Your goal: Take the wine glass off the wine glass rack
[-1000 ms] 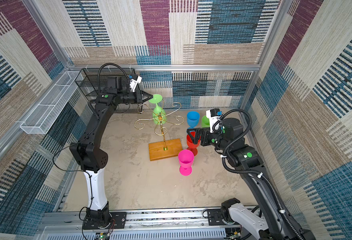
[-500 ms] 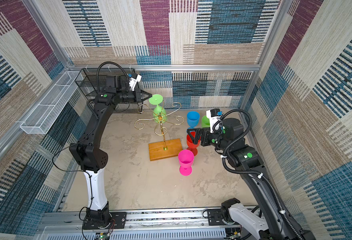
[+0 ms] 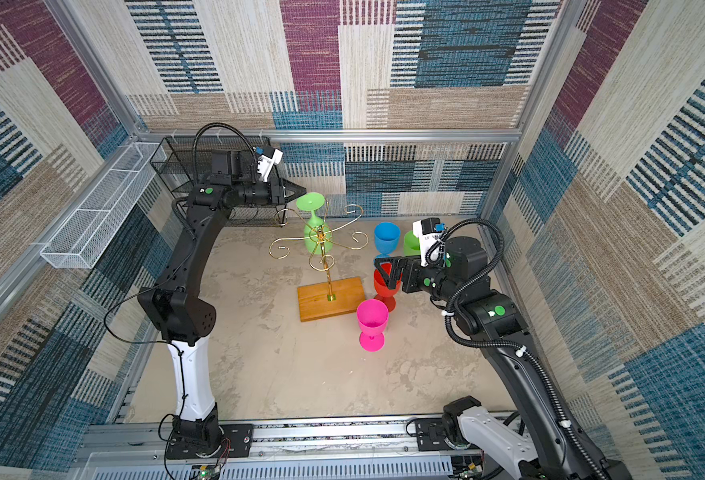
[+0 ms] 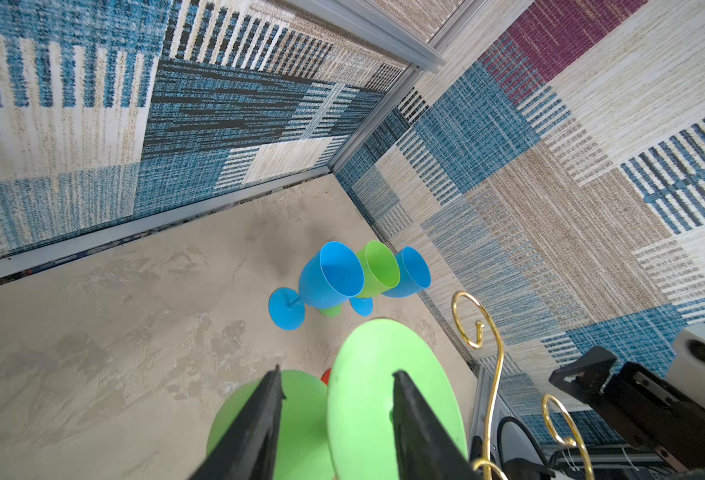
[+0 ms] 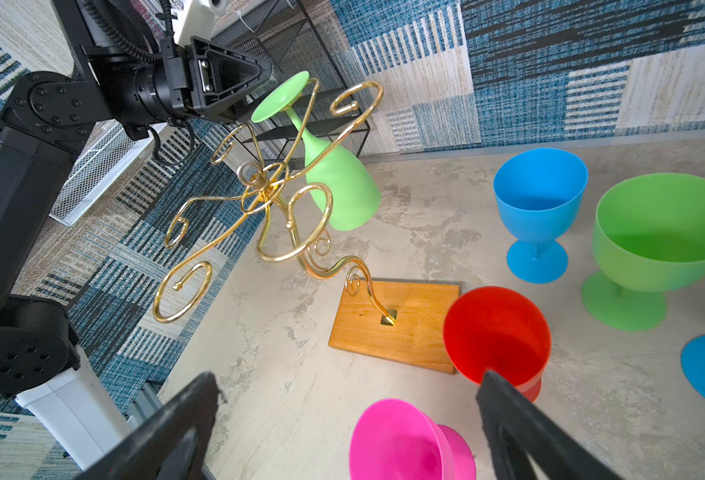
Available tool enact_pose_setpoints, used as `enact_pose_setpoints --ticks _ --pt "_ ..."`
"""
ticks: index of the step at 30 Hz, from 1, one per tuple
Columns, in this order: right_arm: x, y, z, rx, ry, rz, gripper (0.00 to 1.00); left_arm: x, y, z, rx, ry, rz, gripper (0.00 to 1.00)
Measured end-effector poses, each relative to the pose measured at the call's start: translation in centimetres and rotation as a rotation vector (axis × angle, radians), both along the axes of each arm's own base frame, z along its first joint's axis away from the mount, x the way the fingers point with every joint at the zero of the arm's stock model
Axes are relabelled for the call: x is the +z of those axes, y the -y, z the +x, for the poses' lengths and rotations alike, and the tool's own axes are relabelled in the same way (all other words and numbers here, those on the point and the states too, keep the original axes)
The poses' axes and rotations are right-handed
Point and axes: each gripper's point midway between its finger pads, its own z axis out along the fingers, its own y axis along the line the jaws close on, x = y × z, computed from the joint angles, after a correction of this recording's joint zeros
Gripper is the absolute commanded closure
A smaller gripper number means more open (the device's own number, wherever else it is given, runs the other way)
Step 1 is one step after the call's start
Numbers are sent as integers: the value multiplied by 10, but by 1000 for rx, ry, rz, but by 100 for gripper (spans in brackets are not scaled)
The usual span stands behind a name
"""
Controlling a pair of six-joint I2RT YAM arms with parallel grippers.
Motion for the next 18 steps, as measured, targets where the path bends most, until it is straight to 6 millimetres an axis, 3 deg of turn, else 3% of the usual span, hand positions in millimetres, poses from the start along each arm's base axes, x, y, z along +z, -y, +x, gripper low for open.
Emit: enact_pose_setpoints --ticks 18 --pt "-2 -1 2 0 -8 -3 1 -15 6 -2 -15 -28 41 58"
